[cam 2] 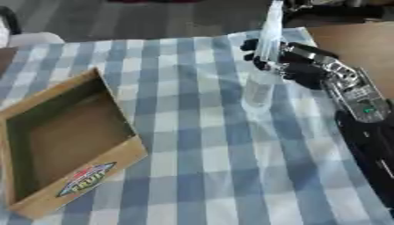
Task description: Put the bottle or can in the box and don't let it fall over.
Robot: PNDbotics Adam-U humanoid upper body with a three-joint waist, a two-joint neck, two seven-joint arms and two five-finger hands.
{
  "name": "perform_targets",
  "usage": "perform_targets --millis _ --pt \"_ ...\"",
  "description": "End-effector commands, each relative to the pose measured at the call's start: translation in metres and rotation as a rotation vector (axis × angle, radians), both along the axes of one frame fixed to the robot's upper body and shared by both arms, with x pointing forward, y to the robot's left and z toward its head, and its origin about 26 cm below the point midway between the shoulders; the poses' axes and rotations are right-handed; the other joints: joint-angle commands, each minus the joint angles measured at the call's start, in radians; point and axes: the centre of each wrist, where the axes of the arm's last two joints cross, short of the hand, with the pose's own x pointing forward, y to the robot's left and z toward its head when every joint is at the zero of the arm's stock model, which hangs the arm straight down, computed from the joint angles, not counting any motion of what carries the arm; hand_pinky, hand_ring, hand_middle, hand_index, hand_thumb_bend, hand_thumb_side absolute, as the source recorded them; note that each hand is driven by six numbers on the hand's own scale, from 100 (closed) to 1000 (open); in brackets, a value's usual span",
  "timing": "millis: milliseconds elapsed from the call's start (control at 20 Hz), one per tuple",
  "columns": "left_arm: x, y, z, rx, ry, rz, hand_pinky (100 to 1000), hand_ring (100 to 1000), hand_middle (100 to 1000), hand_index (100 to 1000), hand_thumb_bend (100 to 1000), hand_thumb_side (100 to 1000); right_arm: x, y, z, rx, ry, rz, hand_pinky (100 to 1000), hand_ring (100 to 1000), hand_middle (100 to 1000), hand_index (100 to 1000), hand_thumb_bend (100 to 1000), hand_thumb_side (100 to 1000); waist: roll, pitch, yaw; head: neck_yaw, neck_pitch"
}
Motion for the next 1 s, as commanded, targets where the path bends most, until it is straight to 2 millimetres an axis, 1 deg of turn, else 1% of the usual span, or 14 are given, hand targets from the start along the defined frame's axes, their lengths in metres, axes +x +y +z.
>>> perform_targets --millis 50,300,850,950,1000 --pt "-0.002 0.001 0.01 0.02 -0.033 -0.001 375 601 688 666 100 584 0.001 -0.002 0.005 -0.006 -0.015 -0.012 1000 1000 1000 1000 100 523 0.0 -0.014 0.002 -0.001 -0.015" --pt "-0.002 0.001 0.01 0.019 -0.035 -0.003 375 602 689 666 100 584 0.001 -0.003 -0.007 0.005 0.012 -0.02 1000 1000 1000 1000 100 523 0.001 -0.012 0.003 -0.001 -0.014" --pt "-0.002 0.001 0.009 0.017 -0.034 -0.007 375 603 691 666 100 584 0.003 -0.007 -0.024 0.022 0.057 -0.07 1000 1000 1000 1000 100 523 0.001 -0.012 0.002 -0.01 -0.023" --pt "-0.002 0.0 0.009 0.017 -0.034 -0.008 375 603 691 666 100 584 0.003 -0.008 -0.026 0.033 0.065 -0.093 1000 1000 1000 970 100 492 0.001 -0.012 0.001 -0.013 -0.024" --pt "-0.002 0.0 0.009 0.017 -0.034 -0.009 374 603 691 666 100 584 0.004 -0.008 -0.027 0.041 0.068 -0.107 1000 1000 1000 919 100 452 0.001 -0.013 0.001 -0.013 -0.024"
